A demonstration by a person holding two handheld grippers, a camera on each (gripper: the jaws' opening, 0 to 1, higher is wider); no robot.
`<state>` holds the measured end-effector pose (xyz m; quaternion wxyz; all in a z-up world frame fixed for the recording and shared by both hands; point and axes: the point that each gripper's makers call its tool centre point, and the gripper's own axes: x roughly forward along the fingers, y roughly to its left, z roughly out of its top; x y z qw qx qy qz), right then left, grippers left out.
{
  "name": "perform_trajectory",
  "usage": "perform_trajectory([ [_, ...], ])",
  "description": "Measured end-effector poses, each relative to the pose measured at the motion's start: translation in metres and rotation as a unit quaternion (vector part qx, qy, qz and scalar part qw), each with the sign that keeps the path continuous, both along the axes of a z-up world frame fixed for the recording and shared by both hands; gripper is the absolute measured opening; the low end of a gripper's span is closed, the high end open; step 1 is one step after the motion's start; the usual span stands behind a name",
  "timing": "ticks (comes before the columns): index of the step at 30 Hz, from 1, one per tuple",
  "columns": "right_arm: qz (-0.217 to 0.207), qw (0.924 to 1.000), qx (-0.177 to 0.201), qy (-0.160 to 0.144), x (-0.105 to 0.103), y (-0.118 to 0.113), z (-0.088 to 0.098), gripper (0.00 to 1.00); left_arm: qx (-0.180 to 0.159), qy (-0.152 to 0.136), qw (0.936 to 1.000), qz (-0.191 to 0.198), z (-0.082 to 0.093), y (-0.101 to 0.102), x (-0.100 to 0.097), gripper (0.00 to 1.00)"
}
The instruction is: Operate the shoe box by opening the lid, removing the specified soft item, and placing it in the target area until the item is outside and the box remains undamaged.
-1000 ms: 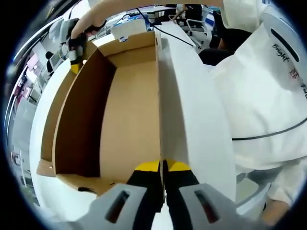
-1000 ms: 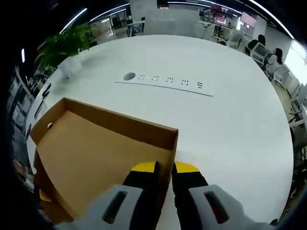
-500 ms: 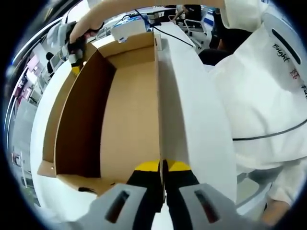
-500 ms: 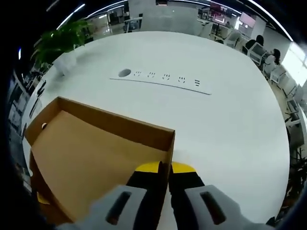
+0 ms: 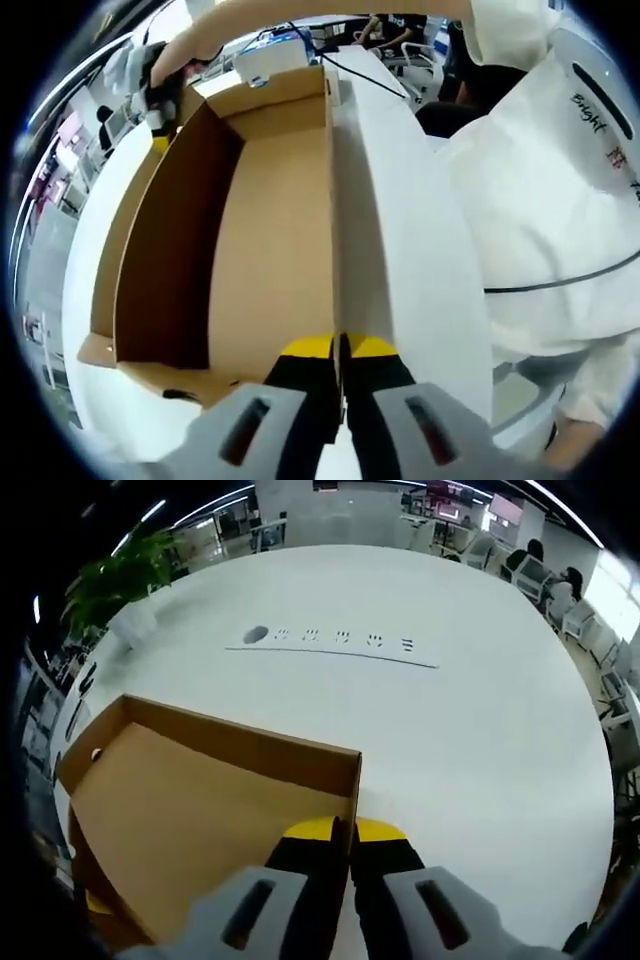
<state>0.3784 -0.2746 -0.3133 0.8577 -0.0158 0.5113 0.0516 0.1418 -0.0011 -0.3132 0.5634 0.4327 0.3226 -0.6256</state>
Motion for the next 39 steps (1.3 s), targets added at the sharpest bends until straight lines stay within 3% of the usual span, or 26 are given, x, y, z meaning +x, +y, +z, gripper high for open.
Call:
perform_trajectory([
  [6,0.008,0.9991,-0.021,-0.036,0.0,0.0,0.013,0.03,-0.004,0.002,1.0,0.001,0.0,-0.001,0.001,0.02],
  [8,0.006,0.999,-0.022,-0.039,-0.003,-0.003,0.012,0.03,-0.005,-0.014,0.9998,-0.014,0.001,0.0,0.005,0.03],
  [11,-0.01,0.9987,-0.016,-0.047,-0.002,-0.007,0.012,0.03,-0.005,-0.03,0.9995,0.01,0.0,0.003,0.015,0.07],
  [17,-0.003,0.9971,-0.016,-0.075,0.003,-0.006,0.024,0.03,-0.018,-0.023,0.9989,0.036,0.002,0.001,0.019,0.08],
  [18,0.004,0.9969,-0.02,-0.076,0.001,-0.004,0.026,0.03,-0.009,-0.007,0.9989,0.045,-0.002,0.002,0.015,0.07],
  [21,0.043,0.9896,-0.069,-0.119,0.0,-0.007,0.044,0.04,0.003,-0.004,0.999,0.045,0.0,0.002,0.012,0.03],
  [24,0.024,0.9848,-0.055,-0.163,0.002,-0.008,0.062,0.04,0.001,-0.007,0.9988,0.048,0.0,-0.001,0.014,0.03],
  [29,0.018,0.9829,-0.05,-0.176,-0.009,-0.013,0.07,0.04,-0.006,-0.011,0.9987,0.049,0.001,-0.001,0.014,0.03],
  [34,0.017,0.9662,-0.052,-0.252,-0.005,-0.012,0.092,0.04,-0.002,-0.004,0.9985,0.055,0.001,-0.001,0.015,0.03],
  [36,0.016,0.9619,-0.065,-0.265,-0.011,-0.015,0.094,0.04,0.003,-0.001,0.9982,0.06,0.001,-0.001,0.015,0.03],
  [39,0.008,0.9525,-0.051,-0.3,-0.023,-0.015,0.106,0.04,0.005,-0.001,0.9982,0.06,0.001,-0.001,0.014,0.03],
])
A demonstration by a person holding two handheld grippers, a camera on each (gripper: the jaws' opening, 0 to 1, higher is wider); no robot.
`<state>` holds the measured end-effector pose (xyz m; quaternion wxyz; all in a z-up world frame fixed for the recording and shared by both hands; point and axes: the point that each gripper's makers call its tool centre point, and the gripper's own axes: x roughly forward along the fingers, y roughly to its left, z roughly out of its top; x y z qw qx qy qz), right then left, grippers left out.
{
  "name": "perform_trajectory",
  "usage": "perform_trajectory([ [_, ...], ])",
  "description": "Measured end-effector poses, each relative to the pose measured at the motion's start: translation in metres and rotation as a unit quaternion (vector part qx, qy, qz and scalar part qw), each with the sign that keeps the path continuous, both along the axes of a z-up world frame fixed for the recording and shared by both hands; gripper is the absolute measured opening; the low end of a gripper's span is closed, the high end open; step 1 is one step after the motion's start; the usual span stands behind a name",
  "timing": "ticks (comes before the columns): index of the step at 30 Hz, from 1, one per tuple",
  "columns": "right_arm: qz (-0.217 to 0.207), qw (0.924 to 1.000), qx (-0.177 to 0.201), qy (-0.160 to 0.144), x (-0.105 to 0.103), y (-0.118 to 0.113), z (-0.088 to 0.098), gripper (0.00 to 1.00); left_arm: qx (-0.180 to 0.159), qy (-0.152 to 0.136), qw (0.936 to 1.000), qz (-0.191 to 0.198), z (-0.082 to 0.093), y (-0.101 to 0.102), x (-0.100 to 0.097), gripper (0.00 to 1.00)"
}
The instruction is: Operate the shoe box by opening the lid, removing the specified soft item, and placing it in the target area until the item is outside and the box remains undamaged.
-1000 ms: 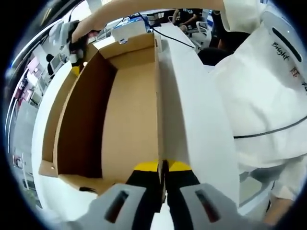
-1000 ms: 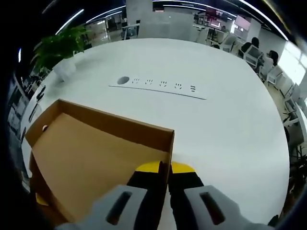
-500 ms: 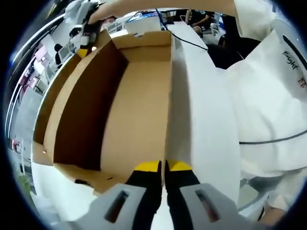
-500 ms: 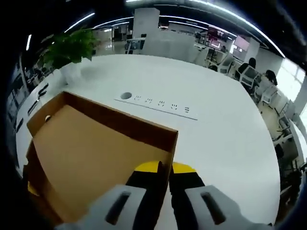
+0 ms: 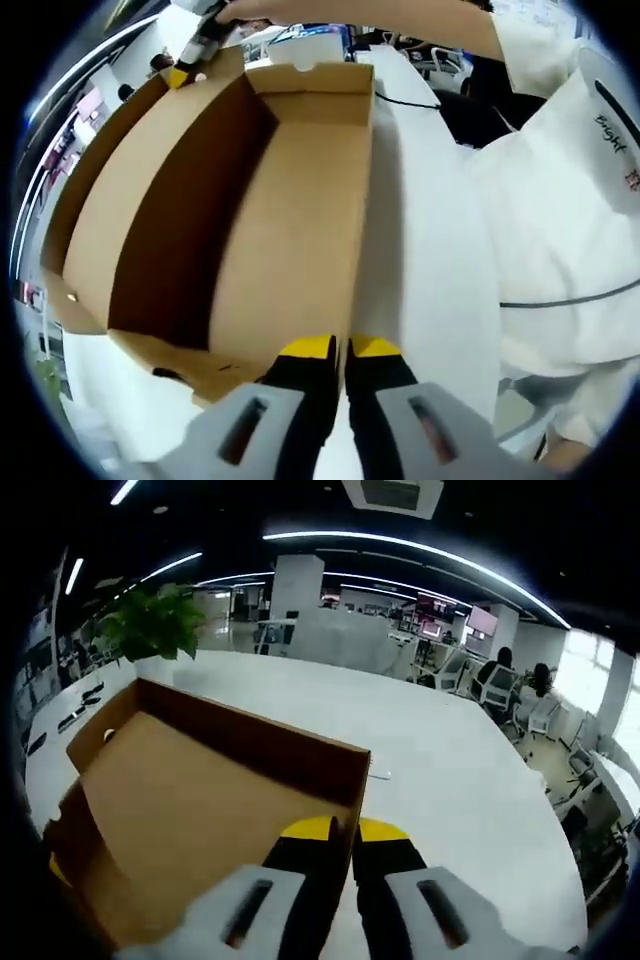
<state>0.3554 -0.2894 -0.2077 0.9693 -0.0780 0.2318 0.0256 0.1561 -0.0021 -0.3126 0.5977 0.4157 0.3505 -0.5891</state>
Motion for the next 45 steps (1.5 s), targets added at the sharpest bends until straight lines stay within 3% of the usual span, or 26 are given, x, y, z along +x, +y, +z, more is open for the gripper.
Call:
perform_trajectory([
  [3,-0.003,0.9995,0.007,-0.032,-0.002,-0.004,0.012,0.04,0.001,-0.003,1.0,0.0,0.0,0.0,0.0,0.03],
  [8,0.003,0.9983,0.006,-0.058,-0.006,-0.004,0.022,0.04,0.002,-0.005,1.0,0.0,-0.001,0.0,0.0,0.03],
  [14,0.009,0.9937,0.036,-0.106,-0.019,-0.001,0.044,0.03,0.002,-0.002,1.0,-0.001,-0.001,-0.001,0.001,0.03],
  [20,0.01,0.9891,0.02,-0.146,-0.034,0.002,0.057,0.03,0.004,-0.012,0.9999,-0.002,-0.002,-0.002,0.001,0.04],
  [32,-0.002,0.9838,0.03,-0.177,-0.06,-0.001,0.063,0.02,0.007,-0.008,0.9999,-0.002,-0.002,-0.001,0.001,0.05],
  [36,-0.005,0.9772,0.045,-0.207,-0.071,0.0,0.07,0.02,0.008,-0.008,0.9999,-0.002,-0.002,0.0,0.001,0.06],
  [39,-0.001,0.9732,0.006,-0.23,-0.08,0.005,0.077,0.02,0.008,-0.004,1.0,0.001,-0.002,-0.001,0.001,0.06],
  [45,-0.002,0.9681,0.024,-0.249,-0.099,0.006,0.075,0.01,0.008,0.002,0.9999,0.006,-0.002,-0.001,0.003,0.07],
])
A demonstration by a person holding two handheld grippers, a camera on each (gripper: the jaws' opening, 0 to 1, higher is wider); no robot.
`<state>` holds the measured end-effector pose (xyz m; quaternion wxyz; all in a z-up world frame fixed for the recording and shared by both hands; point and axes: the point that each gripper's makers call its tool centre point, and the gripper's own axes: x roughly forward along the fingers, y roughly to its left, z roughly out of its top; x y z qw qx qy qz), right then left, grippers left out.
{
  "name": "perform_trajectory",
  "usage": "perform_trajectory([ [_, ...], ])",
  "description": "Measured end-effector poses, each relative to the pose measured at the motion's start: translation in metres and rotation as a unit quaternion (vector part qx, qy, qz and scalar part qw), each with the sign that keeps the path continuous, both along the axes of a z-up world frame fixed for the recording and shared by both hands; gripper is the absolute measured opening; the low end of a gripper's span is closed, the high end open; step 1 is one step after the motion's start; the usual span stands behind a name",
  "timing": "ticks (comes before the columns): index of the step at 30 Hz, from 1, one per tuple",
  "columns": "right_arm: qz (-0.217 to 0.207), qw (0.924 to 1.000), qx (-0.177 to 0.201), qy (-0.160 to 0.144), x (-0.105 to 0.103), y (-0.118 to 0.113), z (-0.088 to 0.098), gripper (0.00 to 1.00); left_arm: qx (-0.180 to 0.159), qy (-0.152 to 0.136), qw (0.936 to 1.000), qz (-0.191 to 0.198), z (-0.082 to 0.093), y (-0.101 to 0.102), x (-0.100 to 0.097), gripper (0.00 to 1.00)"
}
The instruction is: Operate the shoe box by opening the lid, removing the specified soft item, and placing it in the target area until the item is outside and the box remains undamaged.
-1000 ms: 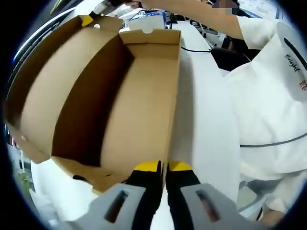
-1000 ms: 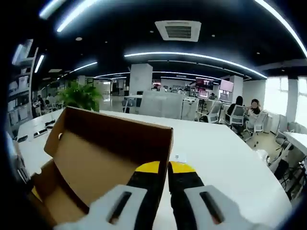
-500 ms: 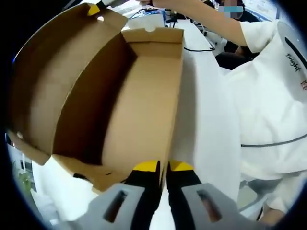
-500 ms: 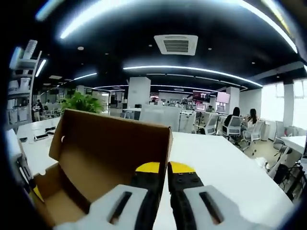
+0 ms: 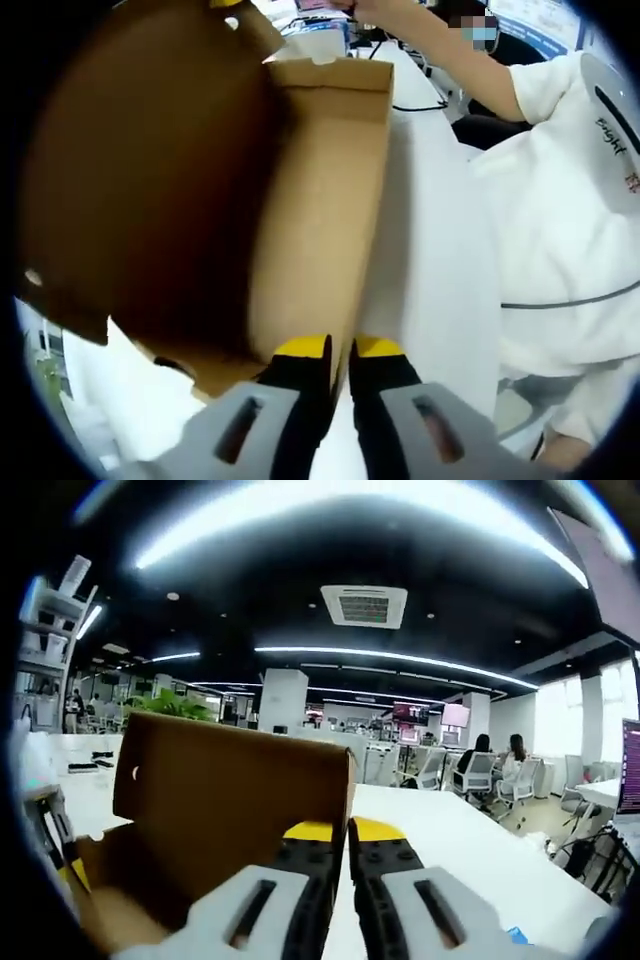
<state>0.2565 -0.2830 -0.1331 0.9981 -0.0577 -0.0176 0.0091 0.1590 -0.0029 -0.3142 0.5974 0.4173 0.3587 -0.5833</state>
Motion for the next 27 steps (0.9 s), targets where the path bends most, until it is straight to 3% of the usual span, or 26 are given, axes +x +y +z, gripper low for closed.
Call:
perform_trajectory([
  [5,0.005,0.9997,-0.003,-0.024,-0.017,0.005,-0.001,0.01,0.003,0.002,1.0,0.009,0.0,-0.001,0.002,0.08],
  [8,0.007,0.9991,-0.031,-0.029,-0.022,0.006,-0.003,0.02,0.001,-0.002,1.0,0.006,0.0,-0.001,0.002,0.09],
  [15,0.01,0.999,-0.013,-0.041,-0.038,0.01,-0.005,0.01,0.0,-0.007,1.0,0.004,0.0,0.0,0.0,0.09],
  [18,0.01,0.9989,-0.013,-0.044,-0.04,0.011,-0.006,0.01,-0.002,-0.007,1.0,0.004,0.0,-0.001,0.001,0.09],
  [23,-0.017,0.9941,-0.079,-0.073,-0.04,0.014,-0.005,0.01,-0.001,-0.007,0.9998,0.016,0.0,-0.002,0.003,0.09],
  [27,-0.015,0.9953,-0.064,-0.071,-0.037,0.013,-0.007,0.01,0.0,-0.006,0.9996,0.029,0.0,-0.004,0.007,0.1],
])
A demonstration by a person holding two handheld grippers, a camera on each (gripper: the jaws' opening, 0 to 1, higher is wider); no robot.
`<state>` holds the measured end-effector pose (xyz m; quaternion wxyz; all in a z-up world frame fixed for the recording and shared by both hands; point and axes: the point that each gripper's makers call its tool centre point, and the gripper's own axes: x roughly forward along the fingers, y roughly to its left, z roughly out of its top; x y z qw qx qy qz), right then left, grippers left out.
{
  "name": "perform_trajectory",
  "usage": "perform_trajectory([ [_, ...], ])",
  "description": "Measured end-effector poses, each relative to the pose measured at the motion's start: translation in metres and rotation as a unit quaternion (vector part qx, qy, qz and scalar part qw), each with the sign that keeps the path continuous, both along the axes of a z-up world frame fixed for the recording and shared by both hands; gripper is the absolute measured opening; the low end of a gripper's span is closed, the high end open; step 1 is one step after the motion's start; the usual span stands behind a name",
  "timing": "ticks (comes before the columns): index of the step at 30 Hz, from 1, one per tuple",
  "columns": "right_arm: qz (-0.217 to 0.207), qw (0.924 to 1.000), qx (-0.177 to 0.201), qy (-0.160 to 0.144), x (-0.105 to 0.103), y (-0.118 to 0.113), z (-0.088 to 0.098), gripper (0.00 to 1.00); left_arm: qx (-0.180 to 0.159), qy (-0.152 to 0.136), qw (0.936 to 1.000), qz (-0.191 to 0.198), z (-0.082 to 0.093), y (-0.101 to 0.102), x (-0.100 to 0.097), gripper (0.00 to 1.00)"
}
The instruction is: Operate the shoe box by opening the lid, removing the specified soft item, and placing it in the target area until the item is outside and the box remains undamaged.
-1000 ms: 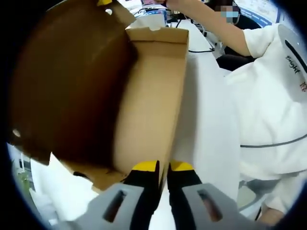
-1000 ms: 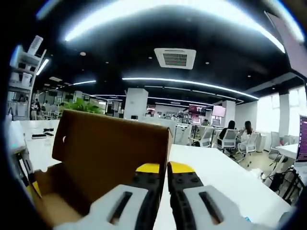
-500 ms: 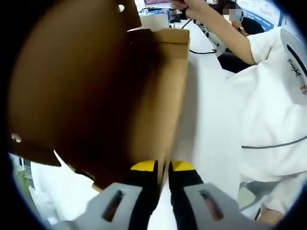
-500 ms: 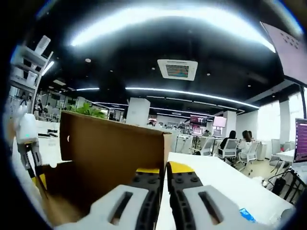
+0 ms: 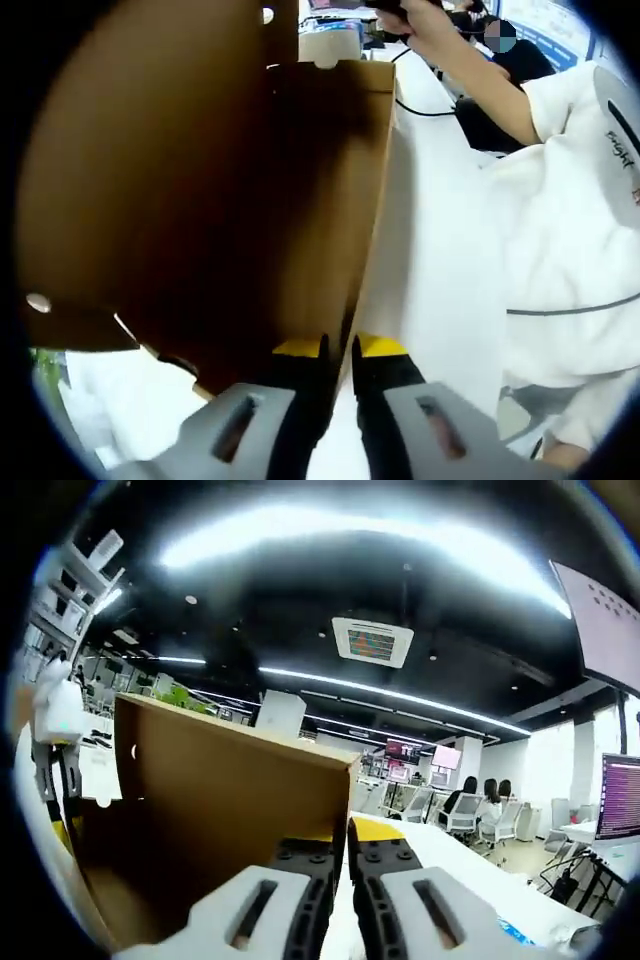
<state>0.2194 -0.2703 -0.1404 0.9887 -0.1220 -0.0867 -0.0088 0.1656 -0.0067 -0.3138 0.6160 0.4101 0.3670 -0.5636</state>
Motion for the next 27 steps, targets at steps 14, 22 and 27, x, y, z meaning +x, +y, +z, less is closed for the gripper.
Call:
perform_trajectory([
  [14,-0.002,0.9998,0.018,-0.013,-0.008,-0.003,-0.005,0.0,-0.037,-0.02,0.9989,0.021,0.004,-0.005,0.007,0.16],
  [22,-0.01,0.9996,0.003,-0.028,-0.008,-0.004,-0.007,0.0,-0.157,0.0,0.9857,0.061,0.027,-0.015,0.009,0.26],
  [27,-0.015,0.9995,0.004,-0.027,-0.007,-0.003,-0.006,0.0,-0.211,-0.005,0.9742,0.079,0.036,-0.022,0.011,0.3],
])
